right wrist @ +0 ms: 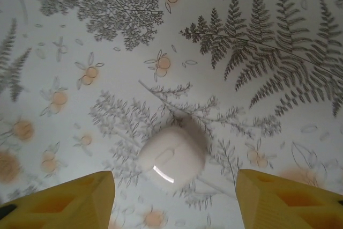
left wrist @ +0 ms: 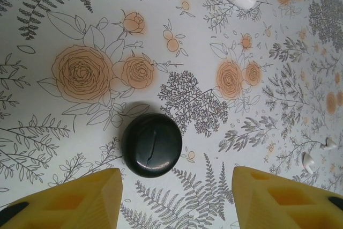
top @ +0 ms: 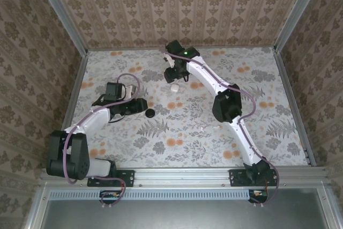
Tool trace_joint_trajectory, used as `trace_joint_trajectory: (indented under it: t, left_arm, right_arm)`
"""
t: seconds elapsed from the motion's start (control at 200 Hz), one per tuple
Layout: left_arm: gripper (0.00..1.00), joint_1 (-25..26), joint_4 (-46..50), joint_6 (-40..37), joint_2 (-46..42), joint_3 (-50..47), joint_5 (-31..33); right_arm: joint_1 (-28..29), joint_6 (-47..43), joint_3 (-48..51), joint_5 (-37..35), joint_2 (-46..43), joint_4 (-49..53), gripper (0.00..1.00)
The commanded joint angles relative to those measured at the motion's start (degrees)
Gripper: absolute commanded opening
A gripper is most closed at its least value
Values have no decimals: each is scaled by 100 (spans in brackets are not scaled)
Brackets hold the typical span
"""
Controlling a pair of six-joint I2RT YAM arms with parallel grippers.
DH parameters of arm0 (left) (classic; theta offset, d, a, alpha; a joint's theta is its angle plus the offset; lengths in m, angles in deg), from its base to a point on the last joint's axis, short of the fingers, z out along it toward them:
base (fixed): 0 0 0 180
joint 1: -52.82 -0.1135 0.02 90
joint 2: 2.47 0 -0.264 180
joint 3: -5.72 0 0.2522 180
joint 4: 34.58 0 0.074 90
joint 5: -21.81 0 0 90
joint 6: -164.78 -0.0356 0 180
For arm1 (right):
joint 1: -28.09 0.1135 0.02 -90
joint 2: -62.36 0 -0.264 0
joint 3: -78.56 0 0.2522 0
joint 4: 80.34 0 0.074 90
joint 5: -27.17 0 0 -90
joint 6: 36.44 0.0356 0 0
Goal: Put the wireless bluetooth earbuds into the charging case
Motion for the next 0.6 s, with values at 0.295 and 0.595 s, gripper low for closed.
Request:
trace_joint_trajectory:
  t: [0.295, 0.595]
  left_arm:
    - [56, -45, -258, 43, 55, -71, -352]
    - [56, -45, -294, 31, 0, -193, -379]
  right_arm:
    - [35, -478, -401, 358, 685, -249, 70]
    - [70, -476, -372, 490, 988, -117, 70]
